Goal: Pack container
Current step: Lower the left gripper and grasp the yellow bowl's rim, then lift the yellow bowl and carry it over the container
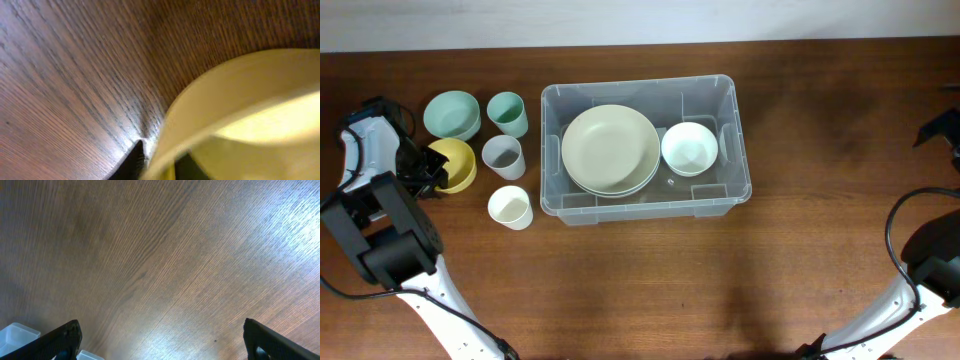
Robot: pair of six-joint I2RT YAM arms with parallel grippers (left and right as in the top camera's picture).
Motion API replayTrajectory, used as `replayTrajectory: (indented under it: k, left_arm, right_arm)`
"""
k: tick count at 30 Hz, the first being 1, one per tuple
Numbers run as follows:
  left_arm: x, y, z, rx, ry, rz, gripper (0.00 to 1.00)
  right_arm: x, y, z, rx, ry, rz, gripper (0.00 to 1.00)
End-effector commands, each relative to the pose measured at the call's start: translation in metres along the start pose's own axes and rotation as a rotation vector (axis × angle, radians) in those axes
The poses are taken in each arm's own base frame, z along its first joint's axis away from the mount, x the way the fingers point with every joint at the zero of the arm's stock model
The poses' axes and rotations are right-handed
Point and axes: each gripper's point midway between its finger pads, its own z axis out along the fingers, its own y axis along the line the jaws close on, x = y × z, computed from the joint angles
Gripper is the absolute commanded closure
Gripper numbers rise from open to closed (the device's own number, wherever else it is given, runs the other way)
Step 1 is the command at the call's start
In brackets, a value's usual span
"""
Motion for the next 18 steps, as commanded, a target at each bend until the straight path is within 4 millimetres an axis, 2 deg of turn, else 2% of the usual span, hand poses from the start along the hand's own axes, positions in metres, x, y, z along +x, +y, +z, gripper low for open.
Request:
replayTrajectory:
  k: [1, 4, 8, 14, 18]
  left_arm:
    - [0.000, 0.002, -0.001, 0.006, 0.005, 0.002, 0.92]
    - [-0.002, 0.008, -0.001, 0.003, 0.010, -0.011, 0.98]
    - [-0.007, 0.022, -0.001, -0.003, 0.023, -0.044, 0.99]
    - [-0.016, 0.055, -0.006, -0.014, 0.055, -0.123, 0.99]
    - [-0.027, 0.075, -0.018, -0.007, 0.054, -0.177, 0.99]
  right_arm:
    - [0.002, 0.001, -0.007, -0.002, -0.017, 0.003, 0.01]
    - [0.002, 0.001, -0.007, -0.002, -0.017, 0.003, 0.01]
    - [0.002, 0.001, -0.007, -0.002, -0.017, 0.003, 0.01]
    - [0.002, 0.001, -0.007, -0.002, -0.017, 0.003, 0.01]
    - [0.002, 0.001, -0.007, -0.002, -0.017, 0.003, 0.01]
